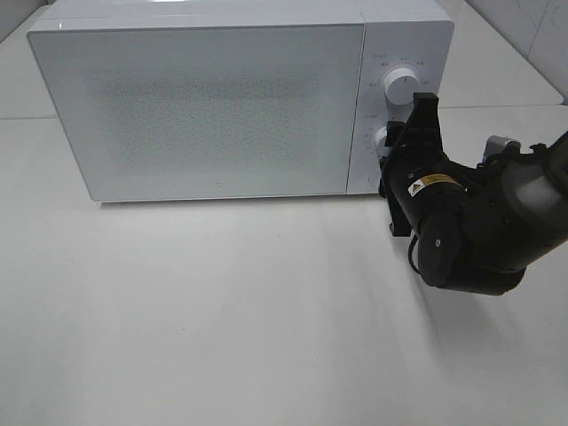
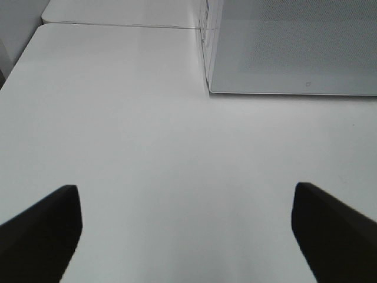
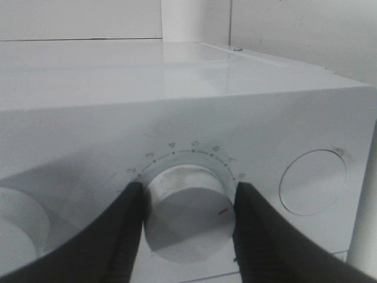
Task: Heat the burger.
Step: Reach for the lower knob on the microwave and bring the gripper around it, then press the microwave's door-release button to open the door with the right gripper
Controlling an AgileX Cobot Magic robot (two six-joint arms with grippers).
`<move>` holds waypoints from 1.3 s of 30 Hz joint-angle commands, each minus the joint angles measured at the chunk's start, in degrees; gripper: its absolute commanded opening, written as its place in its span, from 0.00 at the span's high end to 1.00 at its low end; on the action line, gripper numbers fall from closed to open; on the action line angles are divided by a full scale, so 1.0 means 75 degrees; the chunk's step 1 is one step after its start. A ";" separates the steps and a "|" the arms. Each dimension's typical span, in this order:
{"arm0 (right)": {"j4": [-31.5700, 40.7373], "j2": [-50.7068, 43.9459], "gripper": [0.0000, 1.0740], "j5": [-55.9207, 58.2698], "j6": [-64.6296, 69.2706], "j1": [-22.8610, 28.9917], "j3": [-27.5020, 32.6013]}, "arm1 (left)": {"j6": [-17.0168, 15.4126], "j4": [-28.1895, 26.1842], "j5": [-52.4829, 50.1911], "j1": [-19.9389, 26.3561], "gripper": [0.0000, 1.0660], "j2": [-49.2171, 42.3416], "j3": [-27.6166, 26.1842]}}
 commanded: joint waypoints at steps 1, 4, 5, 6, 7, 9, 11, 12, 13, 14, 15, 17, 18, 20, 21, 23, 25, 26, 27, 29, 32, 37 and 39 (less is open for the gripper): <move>-0.1306 -0.0084 0.75 -0.1795 -0.0076 0.0130 -0.0183 | 0.0000 0.0008 0.0000 0.0015 0.17 -0.0046 0.0000; -0.1199 -0.0084 0.63 -0.1795 -0.0206 0.0130 -0.0183 | 0.0000 0.0008 0.0000 0.0015 0.17 -0.0046 0.0000; -0.1184 -0.0084 0.61 -0.1795 -0.0206 0.0130 -0.0183 | 0.0000 0.0008 0.0000 0.0015 0.17 -0.0046 0.0000; -0.1184 -0.0084 0.61 -0.1795 -0.0206 0.0130 -0.0183 | 0.0000 0.0008 0.0000 0.0015 0.17 -0.0046 0.0000; -0.1169 -0.0084 0.59 -0.1795 -0.0222 0.0130 -0.0168 | 0.0000 0.0008 0.0000 0.0015 0.17 -0.0046 0.0000; -0.1154 -0.0084 0.57 -0.1795 -0.0252 0.0130 -0.0076 | 0.0000 0.0008 0.0000 0.0015 0.17 -0.0046 0.0000; -0.1146 -0.0084 0.56 -0.1795 -0.0244 0.0130 -0.0031 | 0.0000 0.0008 0.0000 0.0015 0.17 -0.0046 0.0000; -0.1092 -0.0084 0.54 -0.1795 -0.0260 0.0130 0.0115 | 0.0000 0.0008 0.0000 0.0015 0.17 -0.0046 0.0000; -0.1092 -0.0084 0.49 -0.1803 -0.0260 0.0130 0.0214 | 0.0000 0.0008 0.0000 0.0015 0.17 -0.0046 0.0000; -0.1092 -0.0084 0.49 -0.1803 -0.0260 0.0130 0.0214 | 0.0000 0.0008 0.0000 0.0015 0.17 -0.0046 0.0000; -0.1092 -0.0084 0.48 -0.1803 -0.0260 0.0130 0.0260 | 0.0000 0.0008 0.0000 0.0015 0.17 -0.0046 0.0000; -0.1092 -0.0084 0.43 -0.1811 -0.0260 0.0130 0.0313 | 0.0000 0.0008 0.0000 0.0015 0.17 -0.0046 0.0000; -0.1146 -0.0099 0.41 -0.1811 -0.0260 0.0130 0.0351 | 0.0000 0.0008 0.0000 0.0015 0.17 -0.0046 0.0000; -0.1176 -0.0130 0.36 -0.1803 -0.0267 0.0130 0.0367 | 0.0000 0.0008 0.0000 0.0015 0.17 -0.0046 0.0000; -0.1230 -0.0183 0.33 -0.1803 -0.0283 0.0130 0.0397 | 0.0000 0.0008 0.0000 0.0015 0.17 -0.0046 0.0000; -0.1268 -0.0222 0.32 -0.1818 -0.0306 0.0130 0.0428 | 0.0000 0.0008 0.0000 0.0015 0.17 -0.0046 0.0000; -0.1375 -0.0344 0.32 -0.1803 -0.0443 0.0130 0.0497 | 0.0000 0.0008 0.0000 0.0015 0.17 -0.0046 0.0000; -0.1528 -0.0504 0.32 -0.1803 -0.0756 0.0130 0.0573 | 0.0000 0.0008 0.0000 0.0015 0.17 -0.0046 0.0000; -0.1528 -0.0504 0.32 -0.1803 -0.0756 0.0130 0.0573 | 0.0000 0.0008 0.0000 0.0015 0.17 -0.0046 0.0000; -0.1734 -0.0802 0.32 -0.1749 -0.1337 0.0130 0.0672 | 0.0000 0.0008 0.0000 0.0015 0.17 -0.0046 0.0000; -0.1803 -0.1169 0.32 -0.1390 -0.1879 0.0130 0.0772 | 0.0000 0.0008 0.0000 0.0015 0.17 -0.0046 0.0000; -0.1772 -0.1948 0.32 -0.0023 -0.3323 0.0130 0.0886 | 0.0000 0.0008 0.0000 0.0015 0.17 -0.0046 0.0000; -0.1772 -0.2116 0.32 0.0298 -0.3713 0.0130 0.0886 | 0.0000 0.0008 0.0000 0.0015 0.17 -0.0046 0.0000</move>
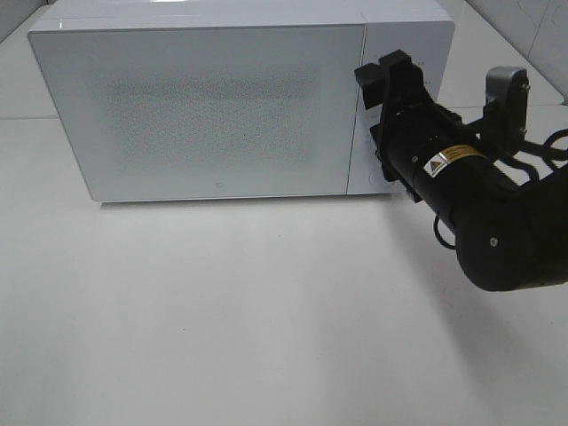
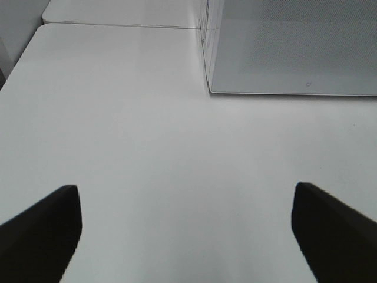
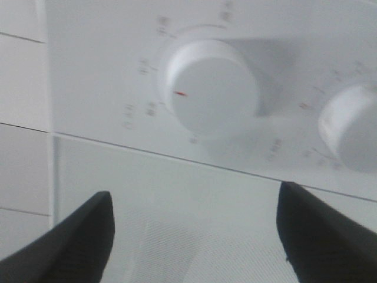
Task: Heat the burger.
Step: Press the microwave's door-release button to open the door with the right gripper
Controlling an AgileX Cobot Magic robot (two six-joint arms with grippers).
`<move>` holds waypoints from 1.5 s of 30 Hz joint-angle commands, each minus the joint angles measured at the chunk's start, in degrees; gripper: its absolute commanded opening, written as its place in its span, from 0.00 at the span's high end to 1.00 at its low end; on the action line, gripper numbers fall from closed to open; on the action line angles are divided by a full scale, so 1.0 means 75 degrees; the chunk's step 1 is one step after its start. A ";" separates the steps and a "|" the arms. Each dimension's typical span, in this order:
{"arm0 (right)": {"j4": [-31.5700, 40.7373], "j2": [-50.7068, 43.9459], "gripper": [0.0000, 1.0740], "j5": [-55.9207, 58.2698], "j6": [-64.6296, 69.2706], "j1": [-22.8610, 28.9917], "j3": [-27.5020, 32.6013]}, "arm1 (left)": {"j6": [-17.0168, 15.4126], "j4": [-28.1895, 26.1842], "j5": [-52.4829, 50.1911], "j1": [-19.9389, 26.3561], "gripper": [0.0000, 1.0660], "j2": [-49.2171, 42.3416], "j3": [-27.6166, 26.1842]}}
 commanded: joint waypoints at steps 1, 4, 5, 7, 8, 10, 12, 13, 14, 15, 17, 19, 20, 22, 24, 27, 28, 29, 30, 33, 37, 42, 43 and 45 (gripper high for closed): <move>-0.0076 -0.0703 0.32 0.0909 -0.1757 -0.0008 0.0015 | 0.0000 0.0008 0.0000 0.0015 0.17 -0.0046 0.0000; -0.0046 -0.1108 0.32 0.1612 -0.2964 -0.0008 0.0015 | 0.0000 0.0008 0.0000 0.0015 0.17 -0.0046 0.0000; -0.0046 -0.1108 0.32 0.1612 -0.2964 -0.0008 0.0015 | 0.0000 0.0008 0.0000 0.0015 0.17 -0.0046 0.0000; -0.0046 -0.1429 0.32 0.2353 -0.4209 -0.0008 0.0015 | 0.0000 0.0008 0.0000 0.0015 0.17 -0.0046 0.0000; -0.0046 -0.1429 0.32 0.2353 -0.4209 -0.0008 0.0015 | 0.0000 0.0008 0.0000 0.0015 0.17 -0.0046 0.0000; -0.0046 -0.1757 0.32 0.3239 -0.5057 -0.0008 0.0015 | 0.0000 0.0008 0.0000 0.0015 0.17 -0.0046 0.0000; -0.0023 -0.1963 0.32 0.3705 -0.5584 -0.0008 0.0015 | 0.0000 0.0008 0.0000 0.0015 0.17 -0.0046 0.0000; -0.0023 -0.1963 0.32 0.3705 -0.5584 -0.0008 0.0015 | 0.0000 0.0008 0.0000 0.0015 0.17 -0.0046 0.0000; 0.0046 -0.2131 0.32 0.4133 -0.6119 -0.0008 0.0015 | 0.0000 0.0008 0.0000 0.0015 0.17 -0.0046 0.0000; 0.0099 -0.2231 0.32 0.4347 -0.6409 -0.0008 0.0015 | 0.0000 0.0008 0.0000 0.0015 0.17 -0.0046 0.0000; 0.0153 -0.2384 0.32 0.4729 -0.6891 -0.0008 0.0015 | 0.0000 0.0008 0.0000 0.0015 0.17 -0.0046 0.0000; 0.0153 -0.2437 0.32 0.4927 -0.7074 -0.0046 0.0015 | 0.0000 0.0008 0.0000 0.0015 0.17 -0.0046 0.0000; 0.0153 -0.2613 0.32 0.5447 -0.7311 -0.0176 0.0015 | 0.0000 0.0008 0.0000 0.0015 0.17 -0.0046 0.0000; 0.0153 -0.2689 0.32 0.5661 -0.7380 -0.0237 0.0015 | 0.0000 0.0008 0.0000 0.0015 0.17 -0.0046 0.0000; 0.0053 -0.3079 0.32 0.6769 -0.7815 -0.0573 0.0015 | 0.0000 0.0008 0.0000 0.0015 0.17 -0.0046 0.0000; 0.0046 -0.3178 0.32 0.7059 -0.7937 -0.0634 0.0015 | 0.0000 0.0008 0.0000 0.0015 0.17 -0.0046 0.0000; -0.0069 -0.3430 0.32 0.7571 -0.8113 -0.0749 0.0015 | 0.0000 0.0008 0.0000 0.0015 0.17 -0.0046 0.0000; -0.0168 -0.3560 0.32 0.7838 -0.8197 -0.0817 0.0015 | 0.0000 0.0008 0.0000 0.0015 0.17 -0.0046 0.0000; -0.0168 -0.3560 0.32 0.7838 -0.8197 -0.0817 0.0015 | 0.0000 0.0008 0.0000 0.0015 0.17 -0.0046 0.0000; -0.0535 -0.4041 0.32 0.8877 -0.8197 -0.1085 0.0008 | 0.0000 0.0008 0.0000 0.0015 0.17 -0.0046 0.0000; -0.0940 -0.4538 0.32 1.0191 -0.8205 -0.1314 -0.0168 | 0.0000 0.0008 0.0000 0.0015 0.17 -0.0046 0.0000; -0.2101 -0.4989 0.32 1.2063 -0.8006 -0.1329 -0.0626 | 0.0000 0.0008 0.0000 0.0015 0.17 -0.0046 0.0000; -0.2246 -0.5050 0.32 1.2490 -0.7953 -0.1329 -0.0703 | 0.0000 0.0008 0.0000 0.0015 0.17 -0.0046 0.0000; -0.2506 -0.5210 0.32 1.3132 -0.7792 -0.1329 -0.0825 | 0.0000 0.0008 0.0000 0.0015 0.17 -0.0046 0.0000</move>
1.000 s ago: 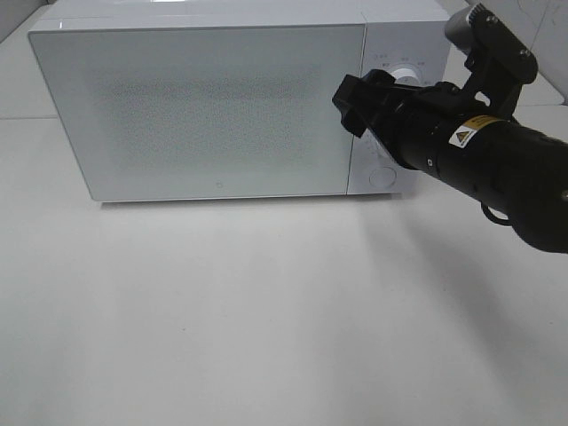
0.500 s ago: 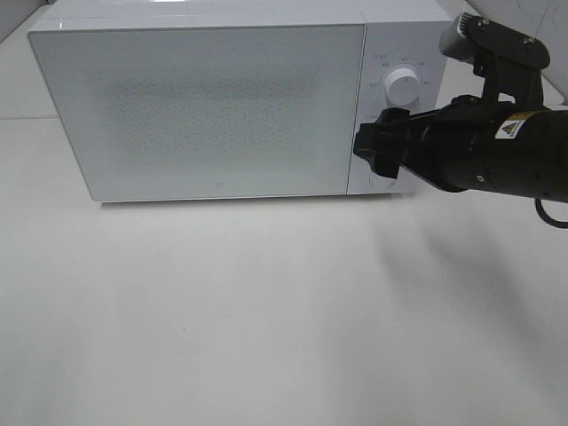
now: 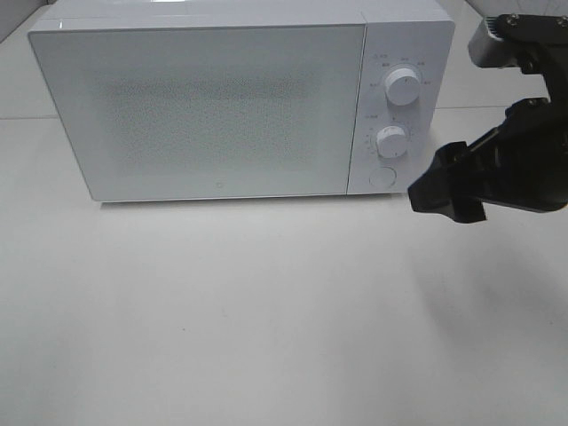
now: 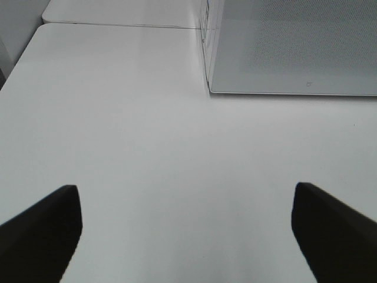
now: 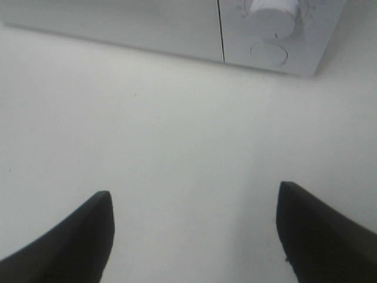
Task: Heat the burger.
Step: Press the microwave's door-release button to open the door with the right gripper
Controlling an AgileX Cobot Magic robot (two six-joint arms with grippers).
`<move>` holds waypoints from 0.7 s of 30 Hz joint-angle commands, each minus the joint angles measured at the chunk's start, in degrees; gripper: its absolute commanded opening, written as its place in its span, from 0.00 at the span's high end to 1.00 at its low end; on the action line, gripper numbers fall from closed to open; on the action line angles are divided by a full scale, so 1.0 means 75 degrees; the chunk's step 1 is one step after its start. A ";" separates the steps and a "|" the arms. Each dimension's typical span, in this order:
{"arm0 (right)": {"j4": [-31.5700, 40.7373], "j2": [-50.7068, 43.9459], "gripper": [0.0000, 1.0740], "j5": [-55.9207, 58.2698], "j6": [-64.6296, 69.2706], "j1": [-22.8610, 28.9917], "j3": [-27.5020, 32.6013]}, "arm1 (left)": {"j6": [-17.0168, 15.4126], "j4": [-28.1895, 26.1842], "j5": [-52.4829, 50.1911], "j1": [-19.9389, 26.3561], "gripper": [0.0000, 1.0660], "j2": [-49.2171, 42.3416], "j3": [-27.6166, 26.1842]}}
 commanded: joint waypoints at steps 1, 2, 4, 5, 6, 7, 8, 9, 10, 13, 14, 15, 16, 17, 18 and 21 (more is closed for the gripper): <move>-0.0573 -0.0306 0.32 0.1276 0.0275 -0.0053 -0.0214 | 0.0000 0.0008 0.0000 0.0015 0.17 -0.0046 0.0000; -0.0688 -0.0451 0.32 0.1780 0.0336 -0.0053 -0.0214 | 0.0000 0.0008 0.0000 0.0015 0.17 -0.0046 0.0000; -0.0733 -0.0535 0.32 0.2047 0.0328 -0.0053 -0.0214 | 0.0000 0.0008 0.0000 0.0015 0.17 -0.0046 0.0000; -0.0840 -0.0710 0.32 0.2483 0.0328 -0.0053 -0.0214 | 0.0000 0.0008 0.0000 0.0015 0.17 -0.0046 0.0000; -0.0840 -0.0710 0.32 0.2483 0.0328 -0.0053 -0.0214 | 0.0000 0.0008 0.0000 0.0015 0.17 -0.0046 0.0000; -0.0886 -0.0917 0.32 0.2811 0.0321 -0.0053 -0.0214 | 0.0000 0.0008 0.0000 0.0015 0.17 -0.0046 0.0000; -0.0886 -0.0917 0.32 0.2811 0.0321 -0.0053 -0.0214 | 0.0000 0.0008 0.0000 0.0015 0.17 -0.0046 0.0000; -0.0909 -0.1039 0.32 0.2941 0.0290 -0.0053 -0.0214 | 0.0000 0.0008 0.0000 0.0015 0.17 -0.0046 0.0000; -0.0963 -0.1268 0.32 0.3155 0.0275 -0.0053 -0.0214 | 0.0000 0.0008 0.0000 0.0015 0.17 -0.0046 0.0000; -0.1070 -0.1665 0.32 0.3537 0.0275 -0.0053 -0.0214 | 0.0000 0.0008 0.0000 0.0015 0.17 -0.0046 0.0000; -0.1070 -0.1665 0.32 0.3537 0.0275 -0.0053 -0.0214 | 0.0000 0.0008 0.0000 0.0015 0.17 -0.0046 0.0000; -0.1092 -0.1979 0.32 0.3751 0.0275 -0.0053 -0.0206 | 0.0000 0.0008 0.0000 0.0015 0.17 -0.0046 0.0000; -0.1092 -0.2147 0.32 0.3843 0.0275 -0.0053 -0.0206 | 0.0000 0.0008 0.0000 0.0015 0.17 -0.0046 0.0000; -0.1092 -0.2147 0.32 0.3843 0.0275 -0.0053 -0.0206 | 0.0000 0.0008 0.0000 0.0015 0.17 -0.0046 0.0000; -0.1100 -0.2460 0.32 0.3995 0.0252 -0.0053 -0.0206 | 0.0000 0.0008 0.0000 0.0015 0.17 -0.0046 0.0000; -0.1192 -0.3117 0.32 0.4026 0.0214 -0.0053 -0.0206 | 0.0000 0.0008 0.0000 0.0015 0.17 -0.0046 0.0000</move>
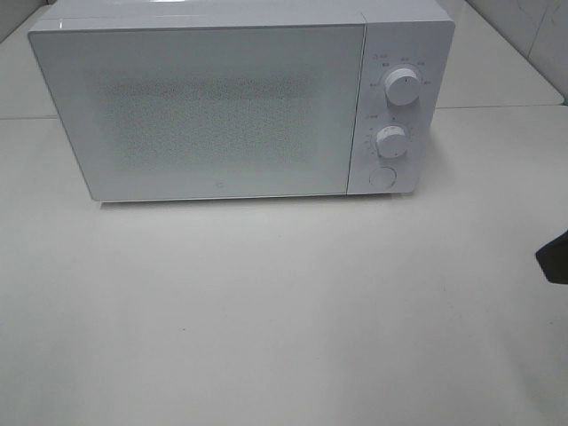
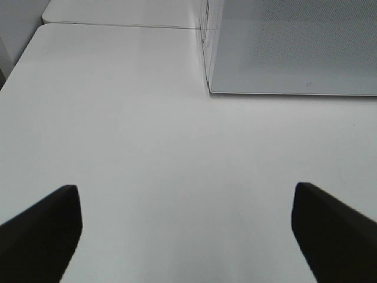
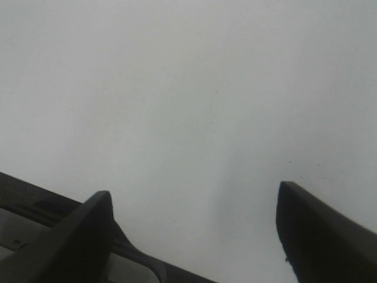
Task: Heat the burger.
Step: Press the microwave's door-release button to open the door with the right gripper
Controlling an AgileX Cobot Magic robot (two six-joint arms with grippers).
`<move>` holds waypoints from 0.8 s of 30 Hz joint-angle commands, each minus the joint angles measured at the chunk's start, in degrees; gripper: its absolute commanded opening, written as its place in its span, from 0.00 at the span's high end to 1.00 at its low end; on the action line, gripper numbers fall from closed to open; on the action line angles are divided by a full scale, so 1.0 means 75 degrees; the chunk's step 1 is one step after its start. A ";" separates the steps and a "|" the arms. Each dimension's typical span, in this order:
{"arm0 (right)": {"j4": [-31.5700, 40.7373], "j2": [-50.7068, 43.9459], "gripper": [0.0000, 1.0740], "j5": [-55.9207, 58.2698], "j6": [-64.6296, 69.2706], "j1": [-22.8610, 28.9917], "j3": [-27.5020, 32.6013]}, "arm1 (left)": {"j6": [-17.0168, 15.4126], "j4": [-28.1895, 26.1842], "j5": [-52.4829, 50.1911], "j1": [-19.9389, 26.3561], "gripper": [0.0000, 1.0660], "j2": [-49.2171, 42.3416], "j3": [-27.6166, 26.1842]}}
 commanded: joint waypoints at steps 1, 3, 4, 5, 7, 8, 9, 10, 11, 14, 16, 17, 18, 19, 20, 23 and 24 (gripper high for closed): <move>-0.0183 -0.0749 0.32 0.0115 -0.0053 -0.0038 -0.0031 | 0.0000 0.0008 0.0000 0.0015 0.17 -0.0046 0.0000; -0.0283 -0.1276 0.30 0.0107 -0.0053 -0.0046 -0.0031 | 0.0000 0.0008 0.0000 0.0015 0.17 -0.0046 0.0000; -0.0328 -0.1528 0.29 0.0107 -0.0053 -0.0053 -0.0031 | 0.0000 0.0008 0.0000 0.0015 0.17 -0.0046 0.0000; -0.0328 -0.1528 0.29 0.0107 -0.0053 -0.0053 -0.0031 | 0.0000 0.0008 0.0000 0.0015 0.17 -0.0046 0.0000; -0.0443 -0.1956 0.25 0.0107 -0.0038 -0.0053 -0.0031 | 0.0000 0.0008 0.0000 0.0015 0.17 -0.0046 0.0000; -0.0474 -0.2162 0.24 0.0130 -0.0038 -0.0053 -0.0031 | 0.0000 0.0008 0.0000 0.0015 0.17 -0.0046 0.0000; -0.0497 -0.2498 0.23 0.0168 -0.0008 -0.0069 -0.0031 | 0.0000 0.0008 0.0000 0.0015 0.17 -0.0046 0.0000; -0.0474 -0.2674 0.23 0.0183 0.0008 -0.0145 -0.0031 | 0.0000 0.0008 0.0000 0.0015 0.17 -0.0046 0.0000; -0.0474 -0.2674 0.23 0.0183 0.0008 -0.0145 -0.0031 | 0.0000 0.0008 0.0000 0.0015 0.17 -0.0046 0.0000; -0.0481 -0.3186 0.24 0.0222 0.0000 -0.0558 -0.0031 | 0.0000 0.0008 0.0000 0.0015 0.17 -0.0046 0.0000; -0.0497 -0.3522 0.24 0.0237 -0.0031 -0.0894 -0.0031 | 0.0000 0.0008 0.0000 0.0015 0.17 -0.0046 0.0000; -0.0527 -0.3850 0.25 0.0237 -0.0023 -0.1154 -0.0031 | 0.0000 0.0008 0.0000 0.0015 0.17 -0.0046 0.0000; -0.0527 -0.4034 0.25 0.0237 -0.0023 -0.1245 -0.0031 | 0.0000 0.0008 0.0000 0.0015 0.17 -0.0046 0.0000; -0.0527 -0.4034 0.25 0.0237 -0.0023 -0.1245 -0.0031 | 0.0000 0.0008 0.0000 0.0015 0.17 -0.0046 0.0000; -0.0519 -0.4370 0.26 0.0237 -0.0008 -0.1429 -0.0031 | 0.0000 0.0008 0.0000 0.0015 0.17 -0.0046 0.0000; -0.0435 -0.4828 0.29 0.0290 0.0061 -0.1704 -0.0031 | 0.0000 0.0008 0.0000 0.0015 0.17 -0.0046 0.0000; -0.0435 -0.4828 0.29 0.0290 0.0061 -0.1704 -0.0031 | 0.0000 0.0008 0.0000 0.0015 0.17 -0.0046 0.0000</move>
